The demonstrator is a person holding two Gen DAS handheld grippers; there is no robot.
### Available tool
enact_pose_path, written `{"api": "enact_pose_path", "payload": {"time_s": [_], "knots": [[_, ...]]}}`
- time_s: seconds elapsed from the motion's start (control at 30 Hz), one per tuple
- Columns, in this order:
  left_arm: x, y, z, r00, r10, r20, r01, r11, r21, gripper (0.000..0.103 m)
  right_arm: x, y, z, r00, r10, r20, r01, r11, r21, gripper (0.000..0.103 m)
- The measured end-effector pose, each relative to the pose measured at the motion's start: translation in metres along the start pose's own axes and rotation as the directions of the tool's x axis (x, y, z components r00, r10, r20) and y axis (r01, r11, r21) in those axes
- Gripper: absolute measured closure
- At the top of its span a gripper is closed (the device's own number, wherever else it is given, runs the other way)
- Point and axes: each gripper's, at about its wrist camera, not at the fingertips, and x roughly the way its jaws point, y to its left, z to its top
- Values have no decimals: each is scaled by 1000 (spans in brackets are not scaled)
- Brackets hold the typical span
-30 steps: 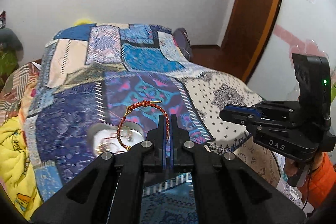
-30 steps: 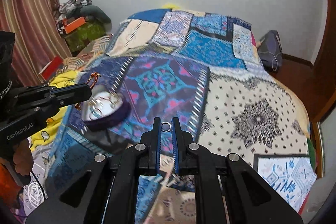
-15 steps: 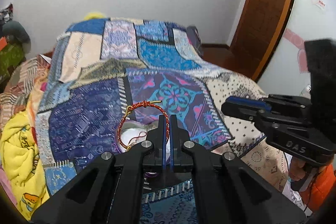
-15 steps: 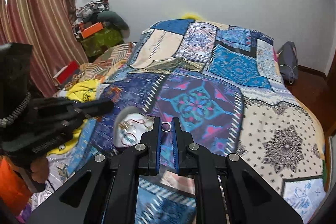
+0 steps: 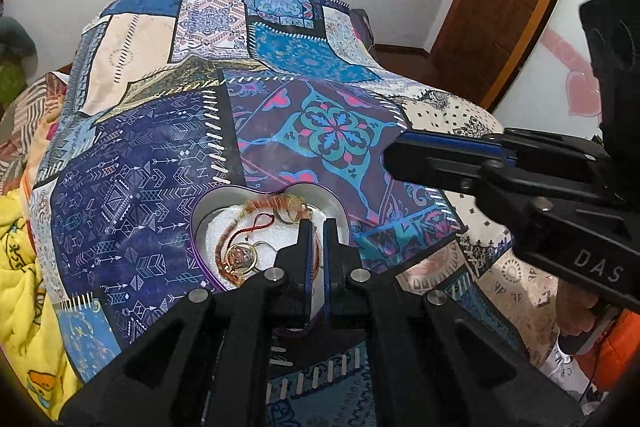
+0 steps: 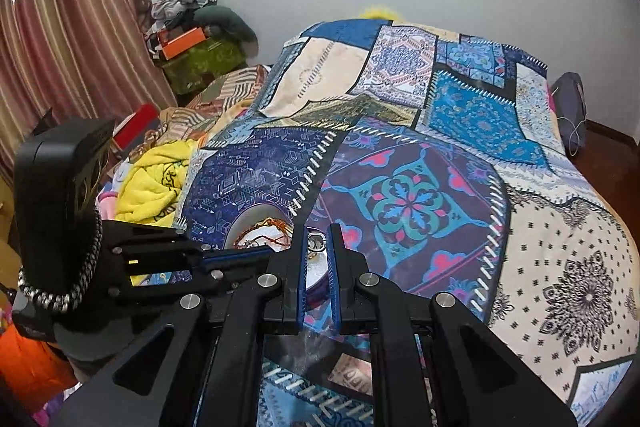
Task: Organize jewelry
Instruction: 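Lower the red bracelet into the heart tin and open the left gripper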
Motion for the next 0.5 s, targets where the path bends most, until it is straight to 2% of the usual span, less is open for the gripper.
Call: {"api": "enact_pose_path", "payload": {"time_s": [0.27,0.5], "knots": [[-16,17,-4,999,31,40,-29,999,-36,100,15,10,-2,999,20,-25,-21,1000,-13,95],[-30,31,-3,992,100,75,-97,994,-50,98,32,20,-7,997,31,-65,-34,998,-43,95]]}}
